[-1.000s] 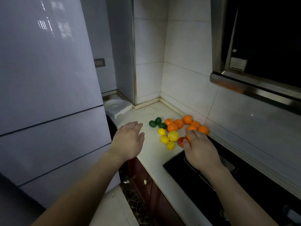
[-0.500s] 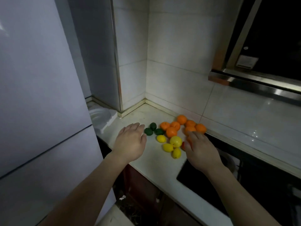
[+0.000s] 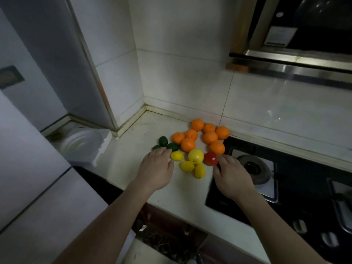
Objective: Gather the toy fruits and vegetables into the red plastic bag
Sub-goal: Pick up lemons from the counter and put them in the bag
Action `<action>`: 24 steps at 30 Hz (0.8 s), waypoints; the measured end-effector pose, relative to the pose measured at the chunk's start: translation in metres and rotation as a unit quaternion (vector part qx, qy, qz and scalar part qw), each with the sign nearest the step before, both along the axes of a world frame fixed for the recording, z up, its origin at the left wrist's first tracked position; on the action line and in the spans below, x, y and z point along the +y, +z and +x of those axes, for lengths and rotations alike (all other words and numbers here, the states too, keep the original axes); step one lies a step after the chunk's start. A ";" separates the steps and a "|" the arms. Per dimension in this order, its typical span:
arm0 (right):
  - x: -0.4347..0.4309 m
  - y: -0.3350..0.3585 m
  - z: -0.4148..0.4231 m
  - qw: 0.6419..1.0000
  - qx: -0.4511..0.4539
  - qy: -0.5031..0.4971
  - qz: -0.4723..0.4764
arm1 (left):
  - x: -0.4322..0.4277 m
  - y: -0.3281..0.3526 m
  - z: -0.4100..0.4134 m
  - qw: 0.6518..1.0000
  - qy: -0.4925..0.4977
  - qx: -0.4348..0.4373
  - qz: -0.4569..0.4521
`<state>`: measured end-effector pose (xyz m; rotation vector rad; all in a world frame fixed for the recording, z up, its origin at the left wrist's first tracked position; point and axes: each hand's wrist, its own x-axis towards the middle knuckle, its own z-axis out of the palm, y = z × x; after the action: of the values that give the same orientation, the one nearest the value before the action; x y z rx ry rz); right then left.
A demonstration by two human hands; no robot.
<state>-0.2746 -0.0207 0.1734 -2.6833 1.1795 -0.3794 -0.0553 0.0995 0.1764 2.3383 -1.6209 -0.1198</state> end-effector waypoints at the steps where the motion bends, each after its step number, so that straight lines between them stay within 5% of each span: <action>1: -0.007 -0.006 0.004 1.000 0.001 0.000 0.008 | -0.009 -0.005 0.002 1.000 -0.005 -0.003 0.007; 24: -0.096 -0.147 0.081 0.972 0.053 -0.031 0.227 | -0.143 -0.163 0.038 0.982 -0.099 0.112 0.116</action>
<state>-0.1931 -0.1165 0.0265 -2.2960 1.2065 0.0285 -0.0171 -0.0431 0.0131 2.2194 -1.8008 -0.6222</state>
